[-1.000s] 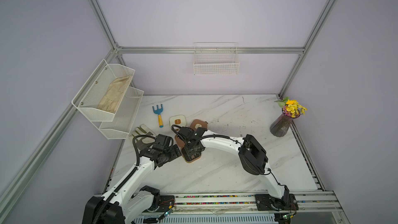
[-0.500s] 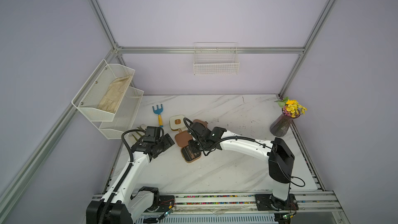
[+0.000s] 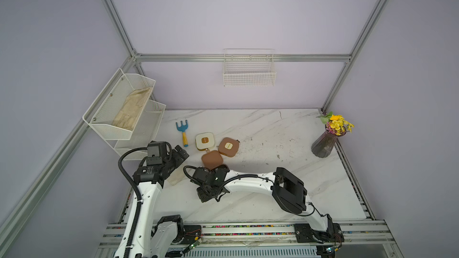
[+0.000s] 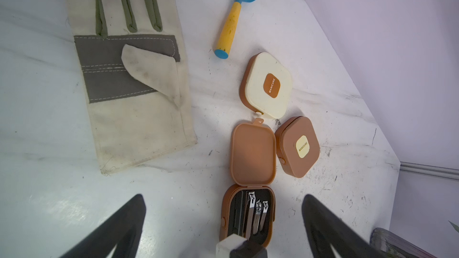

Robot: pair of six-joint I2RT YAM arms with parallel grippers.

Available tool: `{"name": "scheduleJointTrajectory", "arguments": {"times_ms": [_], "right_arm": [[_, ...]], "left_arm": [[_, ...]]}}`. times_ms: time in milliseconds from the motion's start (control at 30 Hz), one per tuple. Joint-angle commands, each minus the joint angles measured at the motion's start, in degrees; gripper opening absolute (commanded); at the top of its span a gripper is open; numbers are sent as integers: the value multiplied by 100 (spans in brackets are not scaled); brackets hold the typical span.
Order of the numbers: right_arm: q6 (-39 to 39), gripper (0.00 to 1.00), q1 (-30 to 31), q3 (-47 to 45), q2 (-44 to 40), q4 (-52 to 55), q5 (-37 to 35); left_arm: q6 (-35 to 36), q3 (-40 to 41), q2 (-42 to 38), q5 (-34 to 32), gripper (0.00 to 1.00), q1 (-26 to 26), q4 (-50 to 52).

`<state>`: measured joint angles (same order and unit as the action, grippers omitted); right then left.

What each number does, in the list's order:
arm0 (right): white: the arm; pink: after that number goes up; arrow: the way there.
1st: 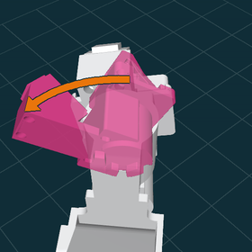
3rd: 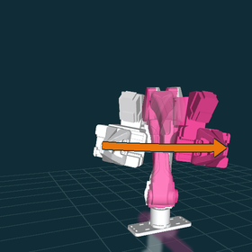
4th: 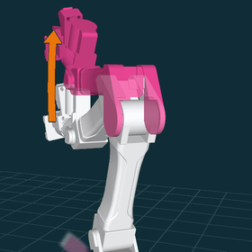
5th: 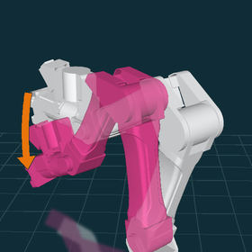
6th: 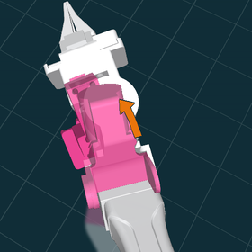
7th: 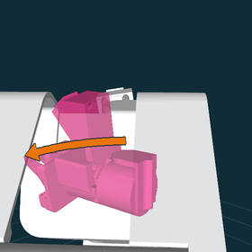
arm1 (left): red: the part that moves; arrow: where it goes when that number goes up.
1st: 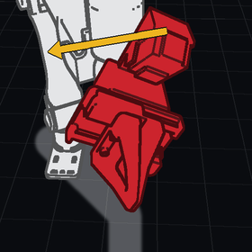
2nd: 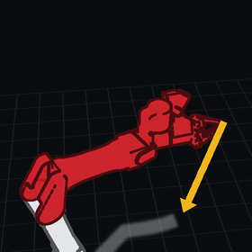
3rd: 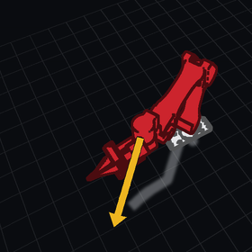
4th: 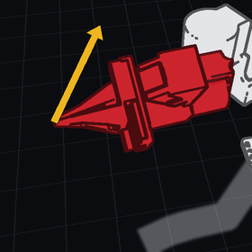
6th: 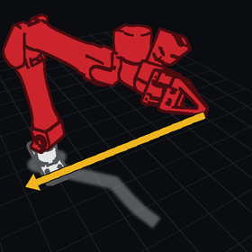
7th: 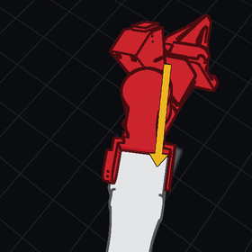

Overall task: Organize nail clipper sets
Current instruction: Adjust the storage box at the center of the board.

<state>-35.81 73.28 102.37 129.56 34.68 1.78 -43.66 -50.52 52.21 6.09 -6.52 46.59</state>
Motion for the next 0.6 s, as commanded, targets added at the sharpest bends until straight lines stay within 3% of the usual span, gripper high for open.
{"name": "scheduleJointTrajectory", "arguments": {"times_ms": [0, 267, 567], "right_arm": [[-70, 26, -63, 0, 139, 283, -784], [237, 25, -120, 46, 264, 505, -1523], [342, 25, -395, -934, -502, 725, -2160]], "left_arm": [[190, -320, -92, 366, 97, -42, 79], [311, -230, -297, 454, 96, -41, 117], [402, -156, -296, 787, 96, -42, 216]]}}
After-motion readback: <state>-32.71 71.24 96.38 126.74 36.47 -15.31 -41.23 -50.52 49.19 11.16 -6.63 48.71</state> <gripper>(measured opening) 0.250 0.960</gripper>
